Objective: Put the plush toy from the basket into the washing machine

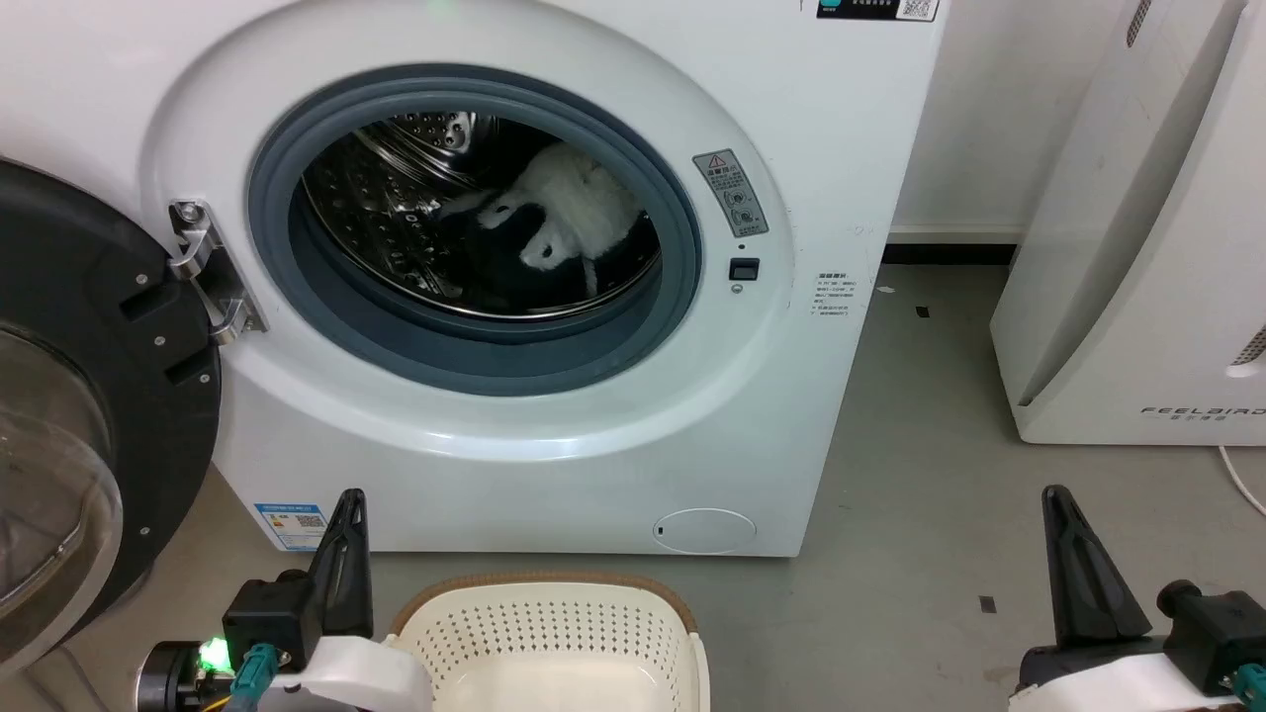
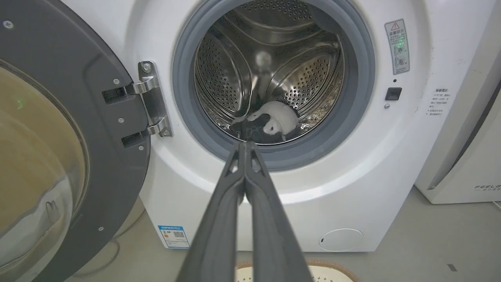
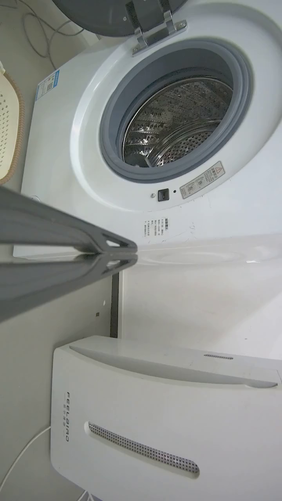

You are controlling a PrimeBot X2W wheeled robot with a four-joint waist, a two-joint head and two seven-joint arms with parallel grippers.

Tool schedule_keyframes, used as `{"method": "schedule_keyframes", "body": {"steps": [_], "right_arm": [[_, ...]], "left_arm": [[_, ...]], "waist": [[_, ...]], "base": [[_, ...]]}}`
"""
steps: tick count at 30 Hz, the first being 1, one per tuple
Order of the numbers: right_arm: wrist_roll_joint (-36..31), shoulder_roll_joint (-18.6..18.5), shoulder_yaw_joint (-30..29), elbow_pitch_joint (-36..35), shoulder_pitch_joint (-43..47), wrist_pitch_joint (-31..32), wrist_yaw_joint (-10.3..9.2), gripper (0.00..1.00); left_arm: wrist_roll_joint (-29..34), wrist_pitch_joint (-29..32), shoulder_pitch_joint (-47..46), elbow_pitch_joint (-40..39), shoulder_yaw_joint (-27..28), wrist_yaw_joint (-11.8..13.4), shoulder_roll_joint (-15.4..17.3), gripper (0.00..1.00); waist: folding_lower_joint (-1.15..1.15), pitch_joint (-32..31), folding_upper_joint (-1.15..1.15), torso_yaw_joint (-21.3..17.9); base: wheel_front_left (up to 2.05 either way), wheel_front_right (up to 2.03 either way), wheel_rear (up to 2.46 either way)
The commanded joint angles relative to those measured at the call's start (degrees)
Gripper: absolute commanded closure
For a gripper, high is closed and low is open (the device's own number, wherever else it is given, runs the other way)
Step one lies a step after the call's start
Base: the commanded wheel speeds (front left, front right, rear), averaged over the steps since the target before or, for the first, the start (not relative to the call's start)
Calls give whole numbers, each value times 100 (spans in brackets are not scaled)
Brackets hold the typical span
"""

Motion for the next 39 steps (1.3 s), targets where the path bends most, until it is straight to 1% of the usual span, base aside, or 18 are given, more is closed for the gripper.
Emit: {"method": "schedule_keyframes", "body": {"steps": [1,39], "right_arm": [[-72,-1,13,3,-65,24,-1,100],[-318,-3,146,9,-173,469,-2,100]], "left_arm": [[30,37,20,-47,-5,-21,-23,100],[125,481,45,-308,-36,-45,-70,100]], "waist": [[0,1,0,-1],[0,29,0,-50]], "base": [[0,0,0],[0,0,0]]}}
